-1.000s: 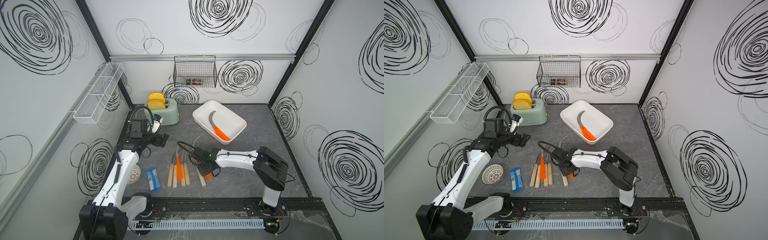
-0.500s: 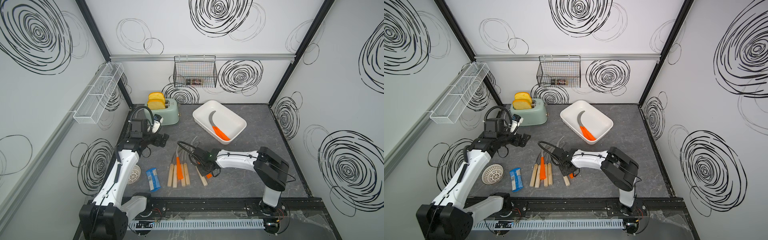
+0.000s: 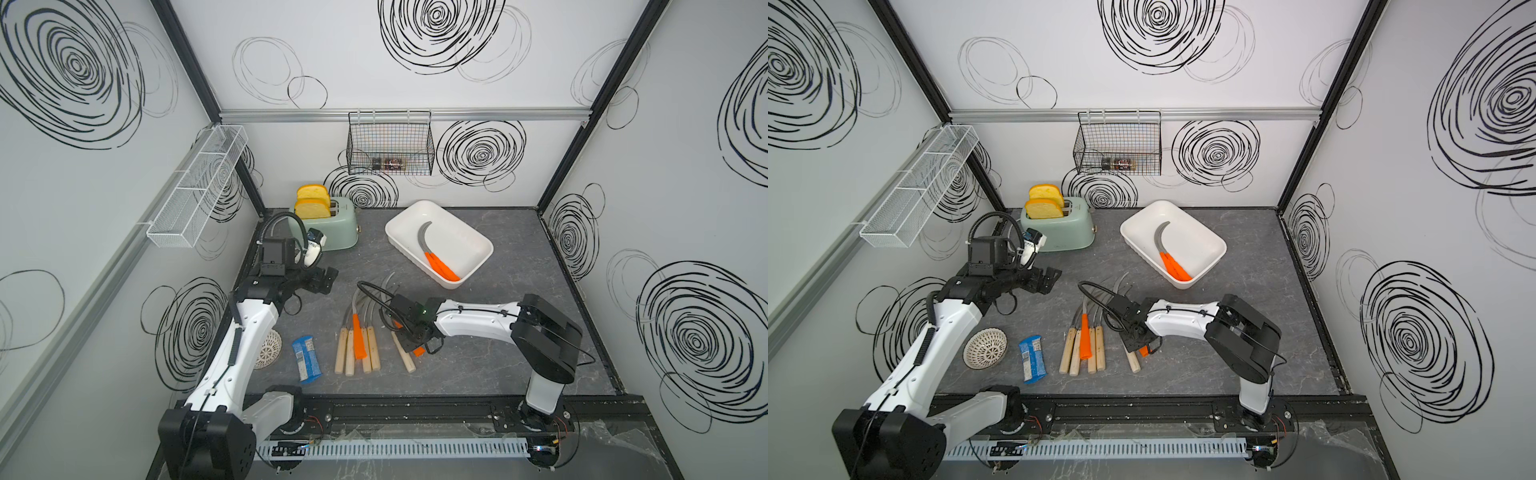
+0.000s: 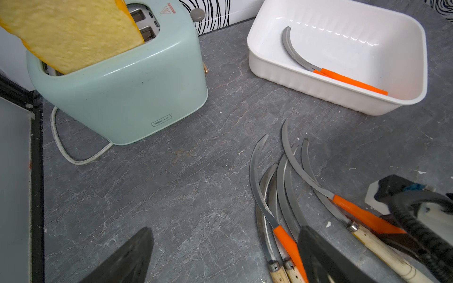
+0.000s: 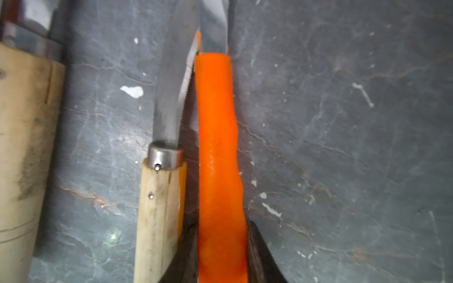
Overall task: Put small sickles into storage boxes
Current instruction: Pick up the sickle at the center of the board.
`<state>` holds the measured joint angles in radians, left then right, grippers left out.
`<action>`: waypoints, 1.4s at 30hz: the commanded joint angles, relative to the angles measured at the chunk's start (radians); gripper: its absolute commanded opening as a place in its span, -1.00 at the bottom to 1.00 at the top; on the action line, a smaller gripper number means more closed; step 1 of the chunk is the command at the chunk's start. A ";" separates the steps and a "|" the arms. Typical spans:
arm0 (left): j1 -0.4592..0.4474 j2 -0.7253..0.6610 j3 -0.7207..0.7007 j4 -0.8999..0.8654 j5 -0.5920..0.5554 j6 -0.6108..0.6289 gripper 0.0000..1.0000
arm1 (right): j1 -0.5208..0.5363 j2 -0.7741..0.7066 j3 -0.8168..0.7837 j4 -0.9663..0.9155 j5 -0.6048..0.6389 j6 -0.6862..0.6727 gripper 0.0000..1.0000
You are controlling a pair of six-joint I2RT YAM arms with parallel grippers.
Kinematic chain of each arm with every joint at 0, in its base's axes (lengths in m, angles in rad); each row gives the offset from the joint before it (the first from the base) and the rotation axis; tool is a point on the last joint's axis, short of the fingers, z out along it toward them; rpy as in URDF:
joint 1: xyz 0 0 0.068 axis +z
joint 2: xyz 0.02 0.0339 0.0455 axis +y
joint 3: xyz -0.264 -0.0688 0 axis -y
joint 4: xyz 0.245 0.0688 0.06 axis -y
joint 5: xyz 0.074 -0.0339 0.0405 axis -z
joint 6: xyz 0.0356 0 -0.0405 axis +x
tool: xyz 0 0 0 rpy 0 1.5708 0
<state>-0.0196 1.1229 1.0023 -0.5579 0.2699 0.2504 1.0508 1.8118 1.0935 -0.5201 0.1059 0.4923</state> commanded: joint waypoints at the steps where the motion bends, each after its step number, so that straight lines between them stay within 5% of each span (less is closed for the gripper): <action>1: -0.008 -0.006 0.024 0.030 0.002 0.003 0.92 | -0.014 -0.030 -0.020 -0.051 0.028 -0.015 -1.00; 28: -0.008 -0.024 0.032 0.019 -0.001 0.000 0.92 | -0.052 -0.185 0.076 -0.162 -0.059 -0.148 -1.00; 42: -0.008 -0.024 0.060 0.015 0.006 -0.004 0.92 | -0.295 -0.307 0.178 -0.235 -0.130 -0.228 -1.00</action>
<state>-0.0200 1.1103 1.0267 -0.5594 0.2684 0.2504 0.7918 1.5257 1.2312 -0.7086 -0.0021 0.3054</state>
